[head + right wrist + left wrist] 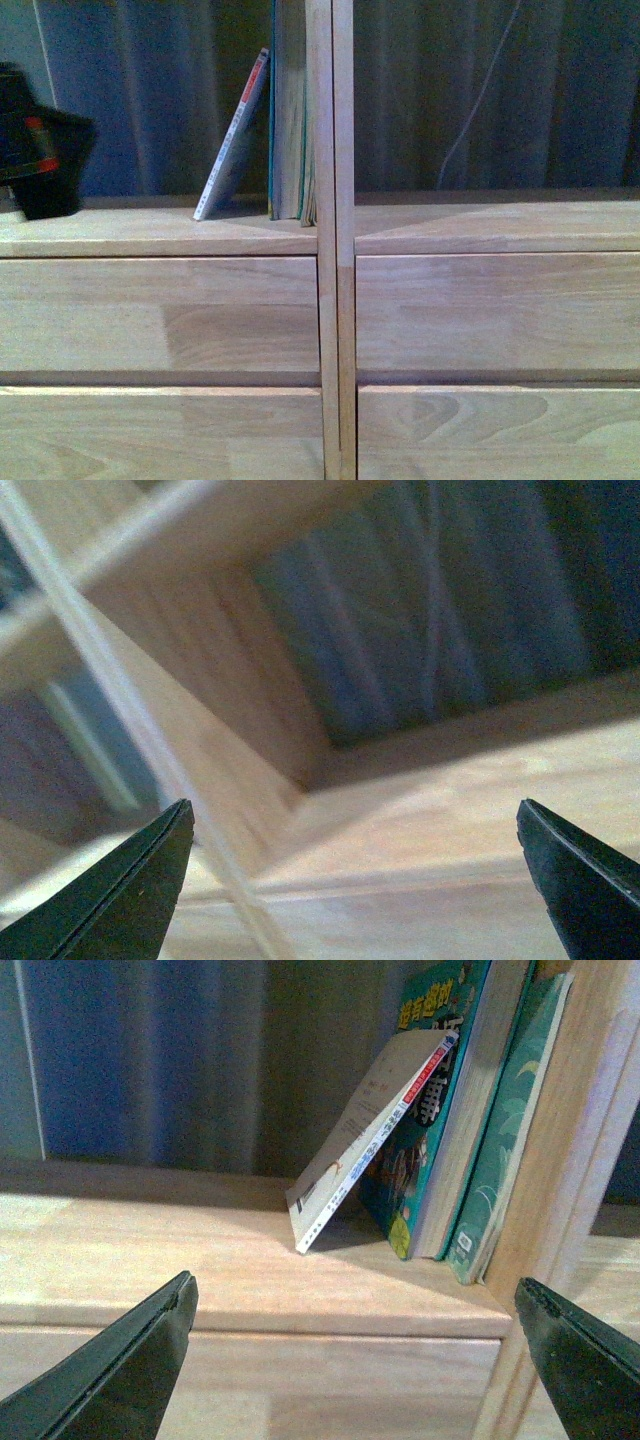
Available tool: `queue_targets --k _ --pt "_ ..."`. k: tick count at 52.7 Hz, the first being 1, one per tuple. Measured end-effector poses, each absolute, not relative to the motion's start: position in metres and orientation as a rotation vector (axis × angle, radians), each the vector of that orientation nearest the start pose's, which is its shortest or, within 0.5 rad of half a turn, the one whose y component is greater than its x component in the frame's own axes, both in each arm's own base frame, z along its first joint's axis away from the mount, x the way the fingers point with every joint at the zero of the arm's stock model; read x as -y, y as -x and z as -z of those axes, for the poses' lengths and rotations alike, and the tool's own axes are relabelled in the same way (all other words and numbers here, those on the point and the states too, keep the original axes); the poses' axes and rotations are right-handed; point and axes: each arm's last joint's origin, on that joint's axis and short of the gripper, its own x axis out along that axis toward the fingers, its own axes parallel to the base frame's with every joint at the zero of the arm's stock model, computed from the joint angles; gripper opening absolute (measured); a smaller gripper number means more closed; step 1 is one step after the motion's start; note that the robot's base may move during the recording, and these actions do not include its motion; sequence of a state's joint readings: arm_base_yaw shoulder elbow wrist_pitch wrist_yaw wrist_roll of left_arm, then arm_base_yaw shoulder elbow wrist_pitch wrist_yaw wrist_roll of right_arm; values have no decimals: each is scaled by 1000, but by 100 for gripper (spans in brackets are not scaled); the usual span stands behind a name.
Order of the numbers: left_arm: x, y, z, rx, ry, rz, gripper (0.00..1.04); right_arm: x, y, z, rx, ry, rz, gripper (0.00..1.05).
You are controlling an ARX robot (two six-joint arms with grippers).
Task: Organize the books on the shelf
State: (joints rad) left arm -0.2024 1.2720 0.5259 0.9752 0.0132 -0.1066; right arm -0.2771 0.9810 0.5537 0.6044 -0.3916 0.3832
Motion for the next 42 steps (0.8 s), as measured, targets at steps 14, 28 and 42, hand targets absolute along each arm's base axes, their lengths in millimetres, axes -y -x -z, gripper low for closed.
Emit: queue_targets --k 14,28,42 --pt "27 -162 -242 73 112 72 82 18 -200 -265 168 71 -95 98" --pt "14 -116 -204 -5 21 7 41 0 -175 -236 -3 15 -10 61" --pt "1 -110 -189 4 11 4 3 0 -152 -205 -9 11 0 9"
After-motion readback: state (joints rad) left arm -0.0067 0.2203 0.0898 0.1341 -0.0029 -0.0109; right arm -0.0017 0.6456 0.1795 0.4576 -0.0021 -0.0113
